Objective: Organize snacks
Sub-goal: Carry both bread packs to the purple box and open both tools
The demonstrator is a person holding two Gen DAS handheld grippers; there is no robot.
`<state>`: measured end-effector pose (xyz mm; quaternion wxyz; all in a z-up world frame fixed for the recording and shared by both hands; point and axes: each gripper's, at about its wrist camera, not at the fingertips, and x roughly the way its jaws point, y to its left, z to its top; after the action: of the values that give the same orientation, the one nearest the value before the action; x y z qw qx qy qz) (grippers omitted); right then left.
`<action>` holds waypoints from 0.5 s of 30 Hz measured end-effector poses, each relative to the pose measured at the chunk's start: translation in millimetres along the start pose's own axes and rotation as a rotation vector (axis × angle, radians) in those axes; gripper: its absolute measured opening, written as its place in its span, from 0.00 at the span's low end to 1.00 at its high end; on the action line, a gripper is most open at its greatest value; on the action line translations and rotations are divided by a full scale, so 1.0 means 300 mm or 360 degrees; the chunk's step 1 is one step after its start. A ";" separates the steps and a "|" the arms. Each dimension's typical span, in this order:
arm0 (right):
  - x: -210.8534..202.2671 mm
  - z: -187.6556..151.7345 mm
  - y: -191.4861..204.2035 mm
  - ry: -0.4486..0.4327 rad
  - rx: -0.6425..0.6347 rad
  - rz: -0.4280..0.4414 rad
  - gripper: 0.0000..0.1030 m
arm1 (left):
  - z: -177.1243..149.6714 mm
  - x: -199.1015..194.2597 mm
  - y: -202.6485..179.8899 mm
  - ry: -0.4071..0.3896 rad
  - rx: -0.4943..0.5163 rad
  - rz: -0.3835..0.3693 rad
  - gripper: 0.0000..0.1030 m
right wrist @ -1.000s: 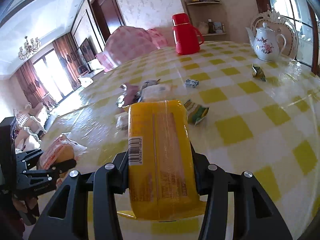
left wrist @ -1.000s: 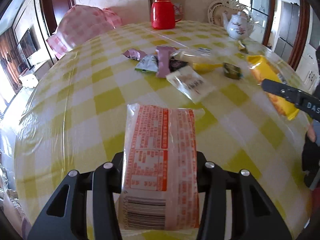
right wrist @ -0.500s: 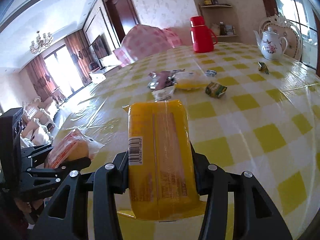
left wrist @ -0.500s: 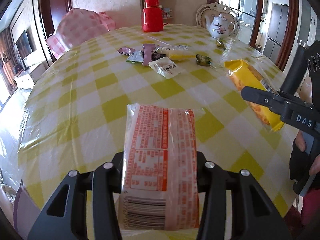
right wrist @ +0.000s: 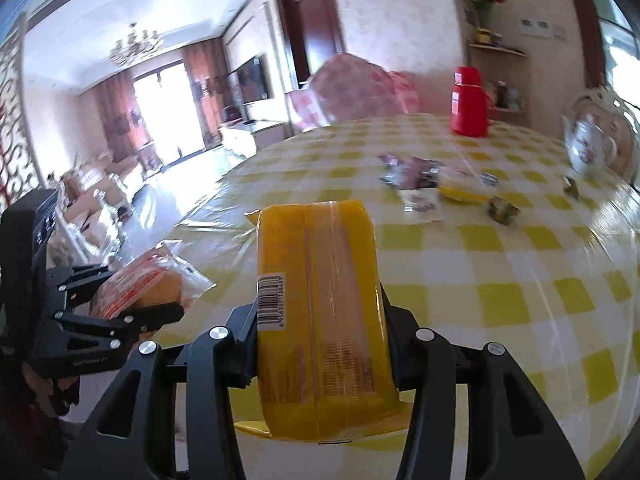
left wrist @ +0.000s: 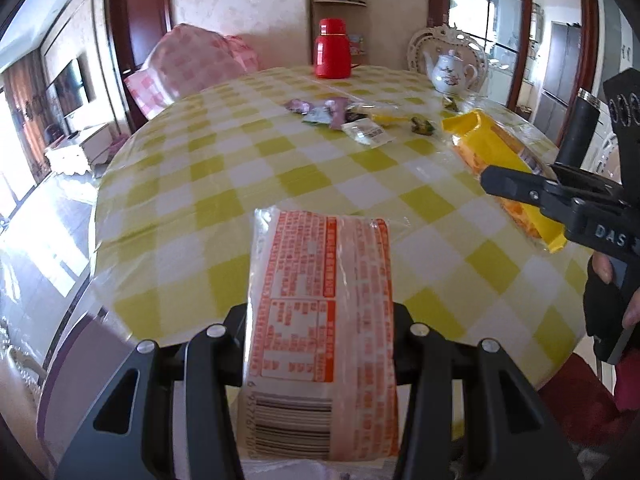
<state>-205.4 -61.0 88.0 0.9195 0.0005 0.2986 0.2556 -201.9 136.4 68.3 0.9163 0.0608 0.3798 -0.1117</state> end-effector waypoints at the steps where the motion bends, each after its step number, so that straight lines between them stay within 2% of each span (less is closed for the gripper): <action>1: 0.004 -0.001 0.023 0.0006 -0.0020 0.0014 0.46 | -0.015 -0.011 0.027 0.0002 -0.0020 0.0013 0.45; 15: 0.101 -0.059 0.379 0.0158 -0.0335 0.0250 0.46 | -0.169 -0.160 0.307 0.0032 -0.0152 0.0172 0.45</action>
<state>-247.5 49.4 74.3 0.8757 -0.0853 0.3144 0.3564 -246.3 243.2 69.1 0.9189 0.0387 0.3901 -0.0432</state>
